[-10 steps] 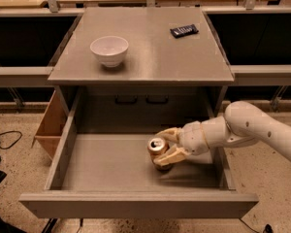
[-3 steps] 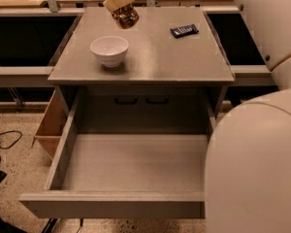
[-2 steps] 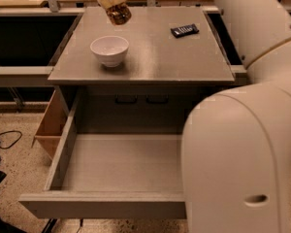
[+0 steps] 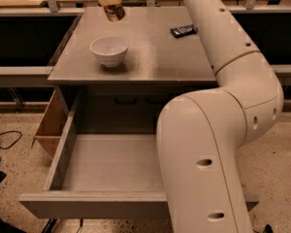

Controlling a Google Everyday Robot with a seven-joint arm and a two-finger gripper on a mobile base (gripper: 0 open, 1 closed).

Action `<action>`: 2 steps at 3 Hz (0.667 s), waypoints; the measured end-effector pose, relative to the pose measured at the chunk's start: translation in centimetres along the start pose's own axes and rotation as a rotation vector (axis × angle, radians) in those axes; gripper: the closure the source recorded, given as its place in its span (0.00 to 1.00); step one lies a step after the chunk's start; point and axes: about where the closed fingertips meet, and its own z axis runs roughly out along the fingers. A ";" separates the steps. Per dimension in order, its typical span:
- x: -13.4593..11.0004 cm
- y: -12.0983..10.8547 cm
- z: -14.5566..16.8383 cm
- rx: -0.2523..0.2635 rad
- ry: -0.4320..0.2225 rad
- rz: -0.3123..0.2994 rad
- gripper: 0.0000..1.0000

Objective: Pick orange can from top drawer and place on counter

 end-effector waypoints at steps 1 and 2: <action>2.4 -2.6 2.3 0.068 -0.023 0.070 1.00; 5.3 -5.1 4.2 0.131 -0.048 0.146 1.00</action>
Offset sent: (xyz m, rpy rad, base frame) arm 0.1069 -0.0356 -0.0776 0.2069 0.0411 -0.2705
